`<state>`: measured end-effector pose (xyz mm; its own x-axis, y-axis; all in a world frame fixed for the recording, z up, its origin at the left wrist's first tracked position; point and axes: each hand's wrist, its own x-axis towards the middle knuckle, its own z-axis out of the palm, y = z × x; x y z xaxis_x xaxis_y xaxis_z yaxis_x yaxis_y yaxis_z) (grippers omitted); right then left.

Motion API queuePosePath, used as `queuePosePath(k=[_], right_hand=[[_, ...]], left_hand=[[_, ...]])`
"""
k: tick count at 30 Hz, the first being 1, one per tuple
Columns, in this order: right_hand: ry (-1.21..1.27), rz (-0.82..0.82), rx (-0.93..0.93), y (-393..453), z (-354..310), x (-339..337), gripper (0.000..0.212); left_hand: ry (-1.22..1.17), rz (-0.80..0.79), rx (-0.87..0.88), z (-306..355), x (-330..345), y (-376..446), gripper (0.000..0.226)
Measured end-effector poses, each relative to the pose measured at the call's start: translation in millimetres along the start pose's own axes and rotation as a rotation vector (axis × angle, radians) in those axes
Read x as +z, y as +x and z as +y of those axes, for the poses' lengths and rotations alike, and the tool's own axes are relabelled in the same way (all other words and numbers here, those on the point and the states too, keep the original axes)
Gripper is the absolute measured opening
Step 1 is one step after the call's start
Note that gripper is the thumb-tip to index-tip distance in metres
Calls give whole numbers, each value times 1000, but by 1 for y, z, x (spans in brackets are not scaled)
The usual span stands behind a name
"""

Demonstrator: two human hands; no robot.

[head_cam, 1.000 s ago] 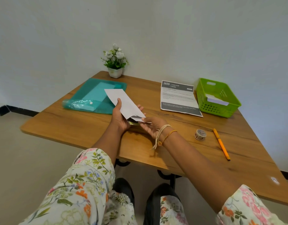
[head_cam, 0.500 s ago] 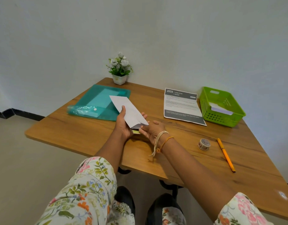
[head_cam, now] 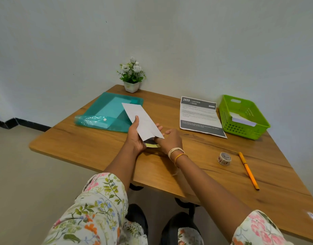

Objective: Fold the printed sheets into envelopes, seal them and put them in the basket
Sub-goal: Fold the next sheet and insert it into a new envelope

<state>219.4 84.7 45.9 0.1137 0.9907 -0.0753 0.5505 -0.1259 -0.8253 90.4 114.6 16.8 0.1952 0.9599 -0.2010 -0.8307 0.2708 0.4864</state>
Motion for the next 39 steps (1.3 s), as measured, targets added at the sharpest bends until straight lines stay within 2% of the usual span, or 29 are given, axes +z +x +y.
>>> queuePosePath(k=[3,8,11,15,19,21,24,26,29,32,35,39], right_hand=[[-22,18,-12,1,7,1,48],[325,-177,144,2,13,-10,28],[475,-211,181,0,16,-20,15],[586,-109,302,-2,25,-33,5],[711,-37,418,-1,34,-49,16],[731,27,441,4,38,-52,17],[739,116,445,12,46,-58,32],[702,129,427,12,51,-62,31],[615,157,375,9,57,-65,31],[550,213,339,9,61,-65,27],[548,240,302,12,62,-67,17],[491,283,234,13,68,-68,14]], left_hand=[[0,-4,-18,0,2,-2,72],[14,67,22,0,4,2,46],[105,105,32,-8,13,0,37],[400,151,32,-15,21,-3,43],[703,239,61,-24,39,-9,43],[800,353,93,-31,46,-8,51],[899,572,285,-43,46,-5,65],[1063,627,453,-54,41,-4,71],[1493,569,628,-71,33,-9,62],[1869,281,730,-78,30,-15,40],[2015,-31,610,-80,31,-19,33],[2025,-47,518,-78,34,-19,37]])
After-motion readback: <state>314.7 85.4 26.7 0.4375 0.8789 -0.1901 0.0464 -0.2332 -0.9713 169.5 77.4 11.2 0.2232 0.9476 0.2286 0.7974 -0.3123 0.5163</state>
